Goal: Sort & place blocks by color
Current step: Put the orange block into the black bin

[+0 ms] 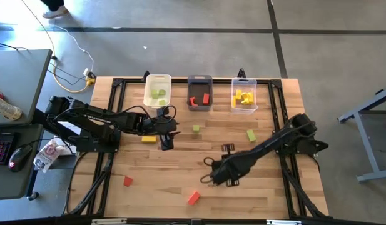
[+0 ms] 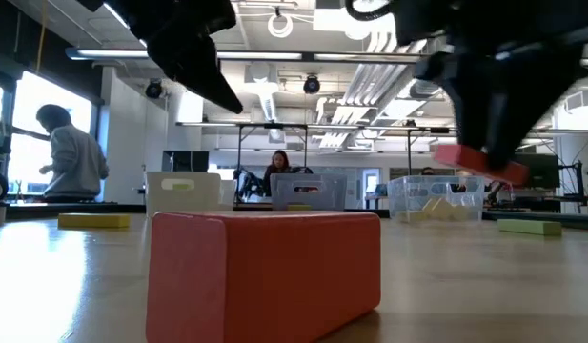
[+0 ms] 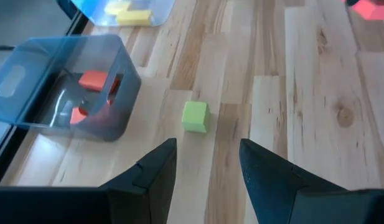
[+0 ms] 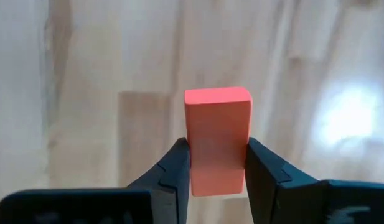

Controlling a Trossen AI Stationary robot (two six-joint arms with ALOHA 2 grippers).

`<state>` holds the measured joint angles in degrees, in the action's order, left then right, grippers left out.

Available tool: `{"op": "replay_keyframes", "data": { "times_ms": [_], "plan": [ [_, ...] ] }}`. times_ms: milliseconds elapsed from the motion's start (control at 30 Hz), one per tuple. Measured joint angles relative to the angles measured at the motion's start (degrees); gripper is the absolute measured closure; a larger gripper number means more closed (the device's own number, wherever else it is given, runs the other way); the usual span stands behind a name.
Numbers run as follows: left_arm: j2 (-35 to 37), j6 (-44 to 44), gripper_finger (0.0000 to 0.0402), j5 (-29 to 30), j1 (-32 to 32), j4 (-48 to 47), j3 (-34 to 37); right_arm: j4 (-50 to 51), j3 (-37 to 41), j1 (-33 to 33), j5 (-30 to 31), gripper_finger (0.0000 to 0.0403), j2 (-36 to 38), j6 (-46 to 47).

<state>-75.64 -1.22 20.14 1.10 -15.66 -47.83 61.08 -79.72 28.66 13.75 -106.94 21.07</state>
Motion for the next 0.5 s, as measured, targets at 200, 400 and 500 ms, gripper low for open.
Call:
{"op": "replay_keyframes", "data": {
  "times_ms": [200,400,500],
  "plan": [
    [0.00,2.14,0.0241,-1.34,0.02,3.63,0.00,-2.06,0.00,-3.94,2.38,0.0315,3.69,-6.14],
    [0.00,4.21,0.0241,-4.08,0.00,9.47,0.00,-4.72,0.00,-7.68,4.47,0.0315,6.35,-14.66],
    [0.00,5.40,0.0241,-5.55,0.00,11.82,0.00,-6.77,0.00,-9.70,5.14,0.0315,7.51,-18.94]
  ]
}}
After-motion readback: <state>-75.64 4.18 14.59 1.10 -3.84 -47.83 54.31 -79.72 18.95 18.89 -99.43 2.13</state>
